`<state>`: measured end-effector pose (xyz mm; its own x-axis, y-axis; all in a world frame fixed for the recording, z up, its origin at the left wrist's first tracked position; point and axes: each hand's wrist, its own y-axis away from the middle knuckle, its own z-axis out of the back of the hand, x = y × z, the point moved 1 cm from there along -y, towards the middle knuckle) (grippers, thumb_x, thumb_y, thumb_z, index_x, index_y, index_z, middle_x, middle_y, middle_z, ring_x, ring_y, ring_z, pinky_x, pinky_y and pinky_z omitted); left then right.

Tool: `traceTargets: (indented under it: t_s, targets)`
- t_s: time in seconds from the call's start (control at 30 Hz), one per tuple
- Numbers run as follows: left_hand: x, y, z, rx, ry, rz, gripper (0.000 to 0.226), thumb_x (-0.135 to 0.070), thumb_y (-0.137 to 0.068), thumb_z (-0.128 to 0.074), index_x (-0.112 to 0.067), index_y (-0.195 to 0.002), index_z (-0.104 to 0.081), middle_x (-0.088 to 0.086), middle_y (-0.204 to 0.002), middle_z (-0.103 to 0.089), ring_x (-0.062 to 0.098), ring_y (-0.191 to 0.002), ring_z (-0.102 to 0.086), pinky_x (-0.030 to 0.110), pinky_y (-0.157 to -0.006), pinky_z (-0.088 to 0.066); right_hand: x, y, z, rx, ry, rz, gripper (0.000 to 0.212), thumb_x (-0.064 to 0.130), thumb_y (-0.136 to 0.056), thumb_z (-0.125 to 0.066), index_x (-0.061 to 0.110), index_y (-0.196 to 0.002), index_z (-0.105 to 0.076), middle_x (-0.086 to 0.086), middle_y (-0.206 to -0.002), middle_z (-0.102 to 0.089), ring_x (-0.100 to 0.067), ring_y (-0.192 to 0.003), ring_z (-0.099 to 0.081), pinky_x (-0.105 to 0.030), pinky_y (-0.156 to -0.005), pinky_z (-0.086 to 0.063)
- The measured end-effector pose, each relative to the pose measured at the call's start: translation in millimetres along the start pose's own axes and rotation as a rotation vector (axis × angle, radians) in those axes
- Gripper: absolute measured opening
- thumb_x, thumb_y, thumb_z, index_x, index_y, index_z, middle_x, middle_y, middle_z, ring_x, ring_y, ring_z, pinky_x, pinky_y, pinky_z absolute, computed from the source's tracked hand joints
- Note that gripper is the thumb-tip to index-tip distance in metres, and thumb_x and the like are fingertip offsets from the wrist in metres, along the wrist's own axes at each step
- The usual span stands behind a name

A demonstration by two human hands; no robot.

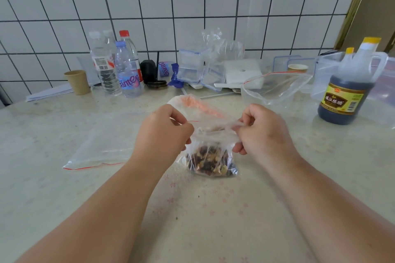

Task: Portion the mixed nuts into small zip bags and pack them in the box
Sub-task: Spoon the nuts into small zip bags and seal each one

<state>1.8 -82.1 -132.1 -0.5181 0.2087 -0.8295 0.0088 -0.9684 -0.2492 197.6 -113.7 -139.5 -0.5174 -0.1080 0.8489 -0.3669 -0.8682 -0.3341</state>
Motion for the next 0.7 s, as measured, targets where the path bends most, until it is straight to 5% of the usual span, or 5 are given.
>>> traceTargets:
  t_s: [0.1,0.3,0.57,0.7]
  targets:
    - [-11.3,1.4,3.3,0.020,0.131,0.019,0.004,-0.011,-0.087,-0.065,-0.015,-0.087,-0.064,-0.003,-0.062,-0.075,0.008,-0.042,-0.061,0.019,-0.040,-0.048,6.8,2.1,1.6,0.045,-0.071,-0.049,0.017,0.008,-0.079,-0.064,0.012,-0.070,-0.050,0.006,-0.051,-0.060,-0.020,-0.044,-0.068,-0.024,-0.038,-0.050]
    - [-36.3,4.6,10.3,0.045,0.179,0.001,0.010,-0.013,-0.091,-0.058,-0.016,-0.088,-0.066,-0.002,-0.066,-0.077,0.008,-0.041,-0.057,0.018,-0.040,-0.047,29.9,3.6,17.1,0.136,-0.114,-0.080,0.023,0.031,-0.073,-0.062,0.009,-0.076,-0.061,0.005,-0.062,-0.069,-0.021,-0.053,-0.072,-0.037,-0.054,-0.059]
    - [-66.4,-6.6,32.9,0.012,0.264,0.079,0.011,-0.009,-0.089,-0.059,-0.009,-0.080,-0.064,0.006,-0.064,-0.077,0.012,-0.037,-0.052,0.023,-0.045,-0.043,62.1,-10.6,42.5,0.157,-0.046,-0.107,0.021,0.027,-0.072,-0.056,0.010,-0.083,-0.061,0.002,-0.048,-0.065,-0.022,-0.051,-0.072,-0.028,-0.050,-0.053]
    - [-82.3,-9.5,40.8,-0.002,0.231,0.086,0.007,-0.009,-0.086,-0.059,-0.007,-0.081,-0.063,0.005,-0.059,-0.074,0.010,-0.033,-0.048,0.025,-0.050,-0.043,74.3,-16.1,54.1,0.151,-0.113,-0.152,0.007,0.010,-0.076,-0.062,0.009,-0.079,-0.068,-0.008,-0.055,-0.069,-0.022,-0.054,-0.071,-0.029,-0.054,-0.049]
